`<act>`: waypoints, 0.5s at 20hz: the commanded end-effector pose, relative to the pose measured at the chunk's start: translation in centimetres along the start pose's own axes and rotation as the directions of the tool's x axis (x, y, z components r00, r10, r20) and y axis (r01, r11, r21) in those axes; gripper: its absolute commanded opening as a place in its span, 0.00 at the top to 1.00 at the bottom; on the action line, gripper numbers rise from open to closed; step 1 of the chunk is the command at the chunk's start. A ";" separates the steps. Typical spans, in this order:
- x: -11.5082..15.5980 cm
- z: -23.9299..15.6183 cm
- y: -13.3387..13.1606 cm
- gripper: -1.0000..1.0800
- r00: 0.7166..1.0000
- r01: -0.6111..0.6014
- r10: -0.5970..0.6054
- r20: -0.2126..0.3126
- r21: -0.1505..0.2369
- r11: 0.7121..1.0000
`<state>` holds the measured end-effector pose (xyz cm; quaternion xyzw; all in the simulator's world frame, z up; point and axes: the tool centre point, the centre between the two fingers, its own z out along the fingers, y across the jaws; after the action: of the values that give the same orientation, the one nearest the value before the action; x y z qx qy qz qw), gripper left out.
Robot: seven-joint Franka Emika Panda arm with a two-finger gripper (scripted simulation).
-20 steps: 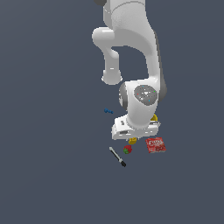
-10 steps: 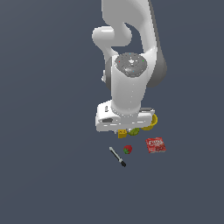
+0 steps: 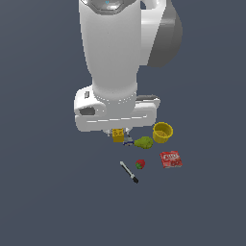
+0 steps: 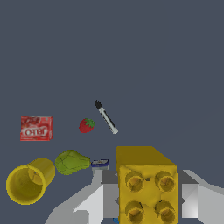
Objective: Pick up a designated object from a clutter of objects.
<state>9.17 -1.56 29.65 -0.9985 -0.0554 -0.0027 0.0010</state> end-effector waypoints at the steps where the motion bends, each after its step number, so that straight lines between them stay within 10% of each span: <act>1: 0.2 -2.0 1.1 1.00 1.000 0.001 -0.001 0.002 0.000 1.000; 10: 1.0 -6.0 3.5 1.00 1.000 0.001 -0.001 0.005 -0.001 1.000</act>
<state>10.38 -4.71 35.14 -0.9985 -0.0554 -0.0007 0.0002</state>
